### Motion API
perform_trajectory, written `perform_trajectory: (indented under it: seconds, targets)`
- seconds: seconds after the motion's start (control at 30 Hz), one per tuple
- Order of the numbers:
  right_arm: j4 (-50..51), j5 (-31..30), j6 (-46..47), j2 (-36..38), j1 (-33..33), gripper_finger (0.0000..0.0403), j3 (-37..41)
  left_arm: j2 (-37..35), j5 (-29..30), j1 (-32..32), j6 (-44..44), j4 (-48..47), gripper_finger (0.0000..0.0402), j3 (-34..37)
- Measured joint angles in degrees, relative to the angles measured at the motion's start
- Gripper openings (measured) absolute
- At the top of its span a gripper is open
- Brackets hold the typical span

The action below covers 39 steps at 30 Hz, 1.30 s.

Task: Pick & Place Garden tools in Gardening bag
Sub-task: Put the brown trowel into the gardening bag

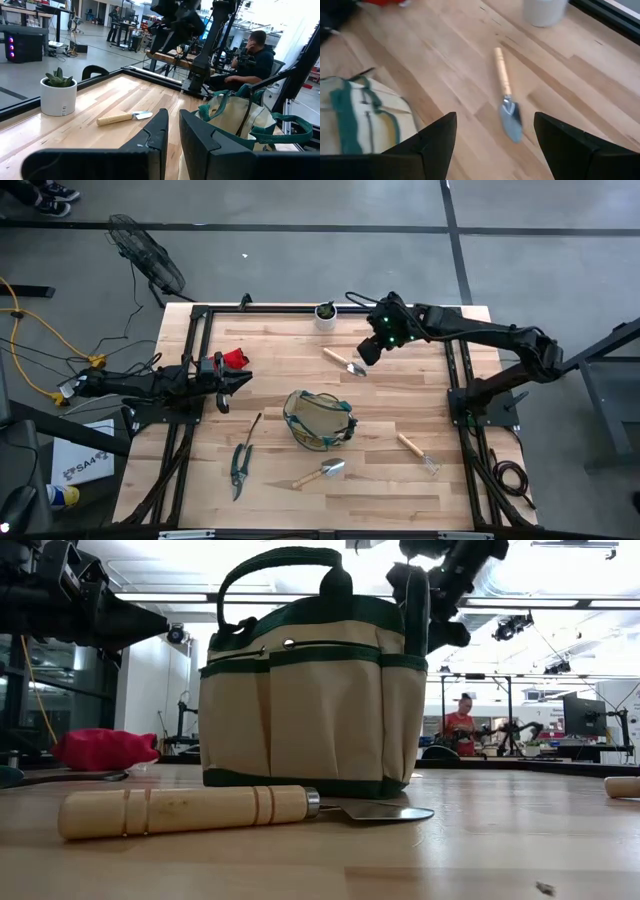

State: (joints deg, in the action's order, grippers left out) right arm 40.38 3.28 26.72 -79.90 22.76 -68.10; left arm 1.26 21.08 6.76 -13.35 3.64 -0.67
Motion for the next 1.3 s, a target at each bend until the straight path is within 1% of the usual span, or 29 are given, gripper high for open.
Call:
perform_trajectory:
  seconds: [0.2,0.3,0.43,0.57,0.63,0.87,1.03,1.17,1.3]
  targets:
    - [0.6,2.7,-6.4,-1.4,5.4,0.0258,0.0,0.0,0.0,0.0,0.0,0.0,0.0045,0.0]
    - [0.7,6.4,-9.0,-3.6,8.5,0.0258,0.0,0.0,0.0,0.0,0.0,0.0,0.0045,0.0]
    - [0.6,8.6,-13.5,-7.5,11.4,0.0258,0.0,0.0,0.0,0.0,0.0,0.0,0.0045,0.0]
    - [0.4,16.2,-19.0,-12.1,13.5,0.0258,0.0,0.0,0.0,0.0,0.0,0.0,0.0045,0.0]
    - [0.3,18.1,-21.9,-14.5,13.9,0.0258,0.0,0.0,0.0,0.0,0.0,0.0,0.0045,0.0]
    - [-2.9,17.7,-28.3,-20.8,13.2,0.0258,0.0,0.0,0.0,0.0,0.0,0.0,0.0045,0.0]
    - [-6.2,15.5,-30.0,-21.9,11.4,0.0258,0.0,0.0,0.0,0.0,0.0,0.0,0.0045,0.0]
    - [-9.2,12.2,-30.0,-21.9,9.2,0.0258,0.0,0.0,0.0,0.0,0.0,0.0,0.0045,0.0]
    - [-11.2,7.5,-30.0,-22.4,6.3,0.0258,0.0,0.0,0.0,0.0,0.0,0.0,0.0045,0.0]
